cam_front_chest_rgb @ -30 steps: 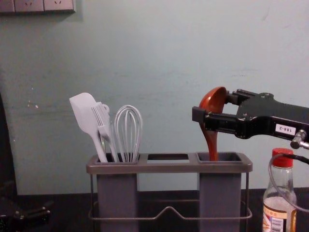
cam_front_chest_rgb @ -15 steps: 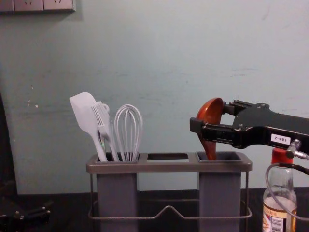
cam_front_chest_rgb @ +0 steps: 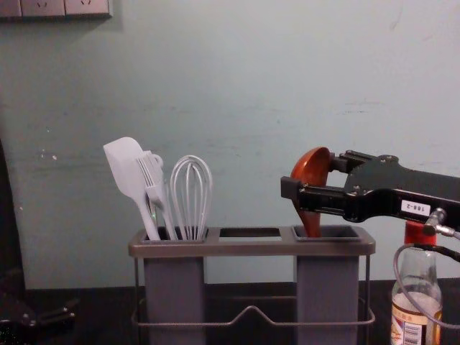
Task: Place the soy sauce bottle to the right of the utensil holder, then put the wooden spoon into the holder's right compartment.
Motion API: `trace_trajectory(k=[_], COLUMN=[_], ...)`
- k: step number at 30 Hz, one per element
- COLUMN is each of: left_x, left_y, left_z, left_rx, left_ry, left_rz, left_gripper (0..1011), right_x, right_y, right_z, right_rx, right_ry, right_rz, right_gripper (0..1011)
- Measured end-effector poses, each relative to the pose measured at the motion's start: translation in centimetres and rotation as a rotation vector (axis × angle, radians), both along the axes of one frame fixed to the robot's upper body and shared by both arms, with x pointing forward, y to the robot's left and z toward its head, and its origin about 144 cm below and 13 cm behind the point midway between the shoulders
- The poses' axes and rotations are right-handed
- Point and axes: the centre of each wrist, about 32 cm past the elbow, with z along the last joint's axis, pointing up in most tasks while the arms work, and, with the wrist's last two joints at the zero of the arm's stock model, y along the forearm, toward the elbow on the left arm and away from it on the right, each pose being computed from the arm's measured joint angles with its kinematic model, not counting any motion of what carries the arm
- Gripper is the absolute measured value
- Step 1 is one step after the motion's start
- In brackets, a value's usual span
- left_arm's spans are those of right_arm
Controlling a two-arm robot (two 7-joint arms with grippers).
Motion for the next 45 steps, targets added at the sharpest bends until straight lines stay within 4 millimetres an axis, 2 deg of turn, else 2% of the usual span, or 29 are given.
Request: trace_trajectory(k=[4,5,10,24,30,39,45], left_x=[0.0,0.0,0.0,0.0,0.0,0.0,0.0], left_y=[0.0,0.0,0.0,0.0,0.0,0.0,0.0], left_z=[0.0,0.0,0.0,0.0,0.0,0.0,0.0], left_rx=[0.0,0.0,0.0,0.0,0.0,0.0,0.0], left_ry=[0.0,0.0,0.0,0.0,0.0,0.0,0.0], left_rz=[0.0,0.0,0.0,0.0,0.0,0.0,0.0], left_gripper=[1005,1005,1005,1005,1005,1005,1005], right_x=[0.0,0.0,0.0,-0.1,-0.7,-2.8,-4.8], right_y=[0.0,0.0,0.0,0.0,-0.1,-0.1,-1.0], right_z=[0.0,0.0,0.0,0.0,0.8,2.9,3.9], right_rx=[0.0,0.0,0.0,0.001,0.02,0.07,0.126], right_ry=[0.0,-0.001,-0.001,-0.007,-0.035,-0.048,-0.053], right_rz=[0.0,0.0,-0.001,-0.001,0.006,-0.037,-0.114], right_gripper=[865,909,1002,1002,1003,1003,1002])
